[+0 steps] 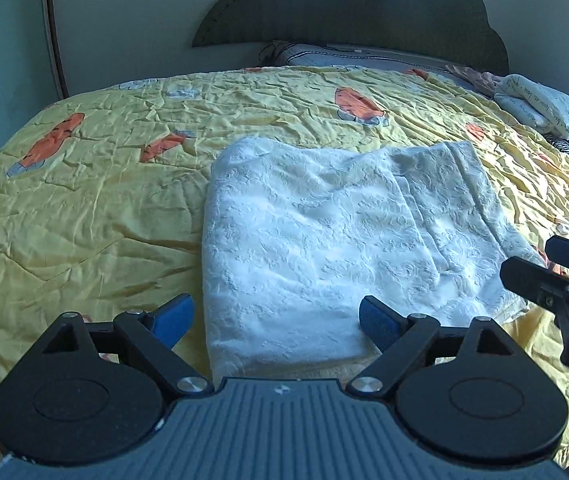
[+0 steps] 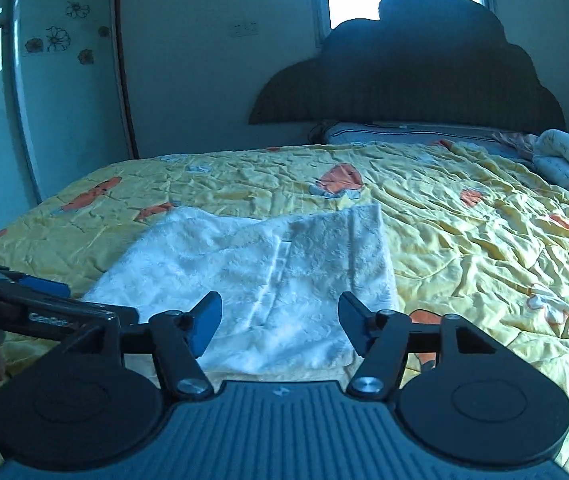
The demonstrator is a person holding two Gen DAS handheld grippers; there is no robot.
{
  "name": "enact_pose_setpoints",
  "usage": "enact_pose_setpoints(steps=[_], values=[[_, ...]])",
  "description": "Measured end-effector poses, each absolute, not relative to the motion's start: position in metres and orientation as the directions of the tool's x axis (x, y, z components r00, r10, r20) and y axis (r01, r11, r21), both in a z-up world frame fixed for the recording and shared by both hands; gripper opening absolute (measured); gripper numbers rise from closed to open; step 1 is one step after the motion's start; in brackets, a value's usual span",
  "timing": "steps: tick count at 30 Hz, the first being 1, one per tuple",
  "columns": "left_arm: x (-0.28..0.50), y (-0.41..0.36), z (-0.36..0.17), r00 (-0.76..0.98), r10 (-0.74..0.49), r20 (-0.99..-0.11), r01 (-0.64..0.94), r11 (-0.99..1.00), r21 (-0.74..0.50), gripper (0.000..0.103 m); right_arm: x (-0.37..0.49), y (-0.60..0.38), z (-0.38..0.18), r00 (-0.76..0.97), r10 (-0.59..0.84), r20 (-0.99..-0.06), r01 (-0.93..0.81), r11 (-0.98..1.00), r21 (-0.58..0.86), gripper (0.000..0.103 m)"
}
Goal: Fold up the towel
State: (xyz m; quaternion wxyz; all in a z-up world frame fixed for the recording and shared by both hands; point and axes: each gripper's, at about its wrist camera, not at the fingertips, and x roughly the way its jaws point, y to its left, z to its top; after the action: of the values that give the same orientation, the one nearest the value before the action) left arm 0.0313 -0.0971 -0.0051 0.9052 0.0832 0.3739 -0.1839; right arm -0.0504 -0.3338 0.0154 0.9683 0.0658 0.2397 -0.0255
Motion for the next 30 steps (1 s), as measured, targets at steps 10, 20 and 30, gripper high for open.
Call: enact_pose_setpoints(steps=[10,20,30], values=[[0.014,-0.088,-0.001,0.644,-0.250,-0.723,0.373,0.928,0.011,0.093,-0.068,-0.305,0.014,0.870,0.000,-0.493,0.039,0.997,0.068,0.065],[0.060,-0.054,-0.001,0.638,-0.310,-0.704,0.367,0.927,-0.075,0.093,-0.033,-0.389,0.005,0.883,0.036,-0.468,0.089,0.966,0.241,0.081],[0.159,-0.040,-0.041,0.309,-0.571,-0.760,0.493,0.780,-0.385,0.092,0.047,-0.491,-0.057,0.749,0.346,-0.565,0.050,0.821,0.569,0.081]])
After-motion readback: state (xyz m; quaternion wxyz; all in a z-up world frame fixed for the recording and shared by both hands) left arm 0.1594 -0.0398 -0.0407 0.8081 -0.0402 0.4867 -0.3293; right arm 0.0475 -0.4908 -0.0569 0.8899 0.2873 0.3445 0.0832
